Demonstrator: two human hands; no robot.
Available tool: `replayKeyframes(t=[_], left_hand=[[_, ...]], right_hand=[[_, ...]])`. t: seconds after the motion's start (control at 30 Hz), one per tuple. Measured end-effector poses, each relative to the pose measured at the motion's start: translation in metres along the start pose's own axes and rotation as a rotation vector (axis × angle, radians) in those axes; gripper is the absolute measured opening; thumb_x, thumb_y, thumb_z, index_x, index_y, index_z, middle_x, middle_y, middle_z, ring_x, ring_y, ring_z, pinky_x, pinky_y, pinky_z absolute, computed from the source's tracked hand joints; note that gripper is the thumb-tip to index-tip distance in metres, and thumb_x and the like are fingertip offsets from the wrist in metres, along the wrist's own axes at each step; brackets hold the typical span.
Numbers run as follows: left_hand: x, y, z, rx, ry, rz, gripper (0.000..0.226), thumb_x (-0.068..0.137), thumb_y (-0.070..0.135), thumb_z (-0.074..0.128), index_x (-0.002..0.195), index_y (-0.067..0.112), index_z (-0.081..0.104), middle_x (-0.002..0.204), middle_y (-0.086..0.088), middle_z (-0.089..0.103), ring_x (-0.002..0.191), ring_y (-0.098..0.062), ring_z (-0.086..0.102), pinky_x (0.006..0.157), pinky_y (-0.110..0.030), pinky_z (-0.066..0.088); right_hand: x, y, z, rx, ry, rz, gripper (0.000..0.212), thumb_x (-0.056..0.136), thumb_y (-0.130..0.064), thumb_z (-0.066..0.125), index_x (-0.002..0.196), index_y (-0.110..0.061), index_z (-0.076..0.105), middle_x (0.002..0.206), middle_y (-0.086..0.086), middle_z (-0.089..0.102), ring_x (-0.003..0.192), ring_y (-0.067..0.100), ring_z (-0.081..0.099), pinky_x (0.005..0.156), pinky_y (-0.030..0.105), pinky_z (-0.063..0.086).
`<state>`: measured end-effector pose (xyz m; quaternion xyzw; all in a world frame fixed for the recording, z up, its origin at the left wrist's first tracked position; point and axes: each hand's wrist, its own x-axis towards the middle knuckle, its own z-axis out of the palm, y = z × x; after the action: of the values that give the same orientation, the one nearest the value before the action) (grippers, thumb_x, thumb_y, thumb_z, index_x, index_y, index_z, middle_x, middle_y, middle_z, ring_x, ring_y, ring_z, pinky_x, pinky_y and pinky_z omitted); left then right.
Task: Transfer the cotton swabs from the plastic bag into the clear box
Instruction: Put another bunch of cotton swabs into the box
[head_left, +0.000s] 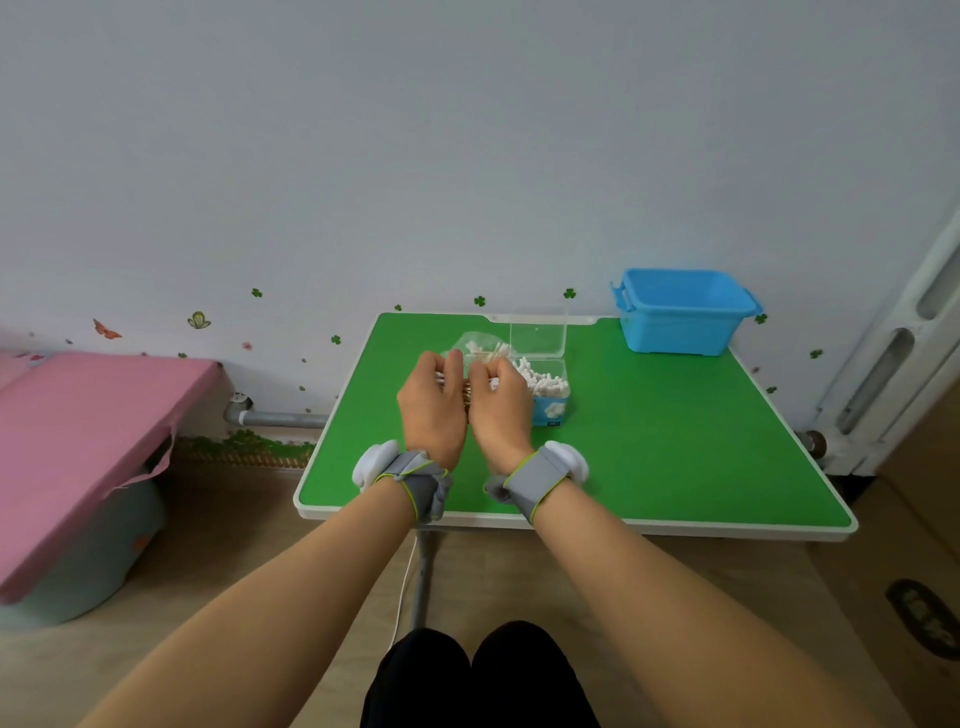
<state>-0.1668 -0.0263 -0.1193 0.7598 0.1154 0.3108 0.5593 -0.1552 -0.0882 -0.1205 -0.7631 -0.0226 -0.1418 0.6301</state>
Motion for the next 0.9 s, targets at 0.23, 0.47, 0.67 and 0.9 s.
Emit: replayKeyframes(t=[0.23,0.47,0.67,0.9], left_hand=[[-0.005,0.012,0.014,-0.066,-0.043,0.055,0.024,0.091,0.027,0.059,0.07,0.015,0.053,0.061,0.004,0.055,0.055,-0.01,0.045,0.053,-0.02,0.038],[0.005,0.032,0.038,-0.063,-0.073,0.089,0.021,0.089,0.022,0.062,0.073,0.011,0.055,0.065,-0.002,0.055,0.058,-0.016,0.044,0.052,-0.022,0.028],[0.017,0.035,0.058,-0.022,-0.108,0.08,0.024,0.089,0.026,0.062,0.077,0.006,0.062,0.07,-0.003,0.061,0.066,-0.021,0.051,0.06,-0.026,0.034],[0.038,0.026,0.076,0.025,-0.128,0.035,0.024,0.089,0.029,0.06,0.072,0.012,0.058,0.069,-0.003,0.06,0.065,-0.02,0.05,0.062,-0.026,0.036]], right_hand=[[0.016,-0.008,-0.017,-0.005,0.075,0.033,0.023,0.095,-0.018,0.049,0.074,-0.01,0.048,0.064,-0.003,0.048,0.06,0.014,0.04,0.053,0.028,0.023],[0.037,-0.017,-0.039,-0.025,0.107,0.091,0.024,0.095,-0.022,0.048,0.075,-0.009,0.05,0.069,0.009,0.056,0.067,0.028,0.053,0.063,0.038,0.039],[0.055,-0.008,-0.063,-0.038,0.068,0.039,0.027,0.096,-0.021,0.045,0.071,-0.012,0.048,0.061,0.003,0.053,0.044,0.013,0.06,0.044,0.022,0.039],[0.075,0.013,-0.081,-0.167,0.094,0.074,0.028,0.098,-0.017,0.036,0.09,-0.008,0.061,0.09,0.011,0.069,0.077,0.033,0.065,0.068,0.04,0.051]])
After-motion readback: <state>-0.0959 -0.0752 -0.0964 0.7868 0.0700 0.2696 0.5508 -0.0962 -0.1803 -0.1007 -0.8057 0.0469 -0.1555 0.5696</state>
